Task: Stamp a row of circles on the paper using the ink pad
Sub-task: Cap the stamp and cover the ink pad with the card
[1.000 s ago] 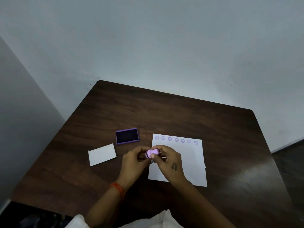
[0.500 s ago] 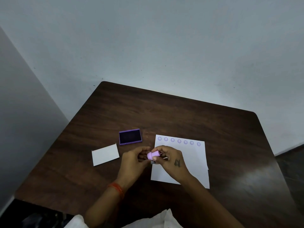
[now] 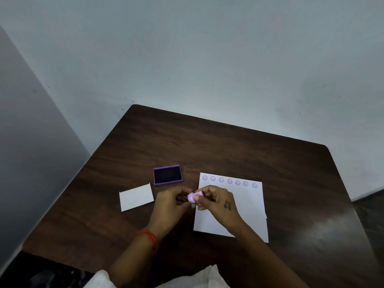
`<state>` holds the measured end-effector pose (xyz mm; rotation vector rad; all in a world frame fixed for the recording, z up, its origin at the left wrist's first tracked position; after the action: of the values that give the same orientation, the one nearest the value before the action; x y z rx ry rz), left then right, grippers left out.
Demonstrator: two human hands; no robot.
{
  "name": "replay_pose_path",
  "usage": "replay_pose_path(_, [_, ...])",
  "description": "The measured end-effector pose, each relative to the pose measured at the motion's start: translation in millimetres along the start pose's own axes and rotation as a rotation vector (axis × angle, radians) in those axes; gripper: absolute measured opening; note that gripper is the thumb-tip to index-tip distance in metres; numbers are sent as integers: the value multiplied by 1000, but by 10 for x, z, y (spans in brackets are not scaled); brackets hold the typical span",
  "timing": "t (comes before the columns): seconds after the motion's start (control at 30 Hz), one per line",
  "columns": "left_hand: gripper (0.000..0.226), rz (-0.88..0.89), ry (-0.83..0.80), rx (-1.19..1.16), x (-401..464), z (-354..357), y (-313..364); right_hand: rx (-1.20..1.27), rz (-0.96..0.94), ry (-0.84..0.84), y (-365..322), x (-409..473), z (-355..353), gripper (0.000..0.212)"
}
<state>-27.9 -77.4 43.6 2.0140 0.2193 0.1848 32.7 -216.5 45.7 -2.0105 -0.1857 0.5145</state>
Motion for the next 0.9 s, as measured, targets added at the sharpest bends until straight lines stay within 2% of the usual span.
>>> replay_pose_path(0.23, [22, -25, 1, -2, 4, 0, -71, 18, 33, -17, 2, 2, 54, 28])
replay_pose_path(0.37, [15, -22, 25, -24, -11, -5, -92, 21, 111, -36, 37, 45, 85, 27])
replay_pose_path(0.5, [20, -22, 58, -26, -6, -1, -118, 119, 127, -84, 45, 70, 183, 26])
replay_pose_path(0.63, [29, -10, 82, -22, -6, -17, -203, 52, 52, -55, 57, 139, 244, 17])
replay_pose_path(0.8, [47, -104, 75, 57, 32, -63, -425, -152, -26, 85, 183, 352, 392, 8])
replay_pose_path(0.9, [47, -129, 59, 97, 71, -67, -525, -145, -13, 121, 260, 450, 531, 29])
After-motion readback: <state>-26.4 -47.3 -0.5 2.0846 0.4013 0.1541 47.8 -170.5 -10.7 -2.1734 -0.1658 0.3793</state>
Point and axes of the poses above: each hand's wrist, its own x-axis towards the middle knuckle, its own z-axis out of the palm, y = z × x, the point moved 2 cm from there along x, towards the middle knuckle, and after that the axes turned 6 degrees about z, right-handed, at the moved point
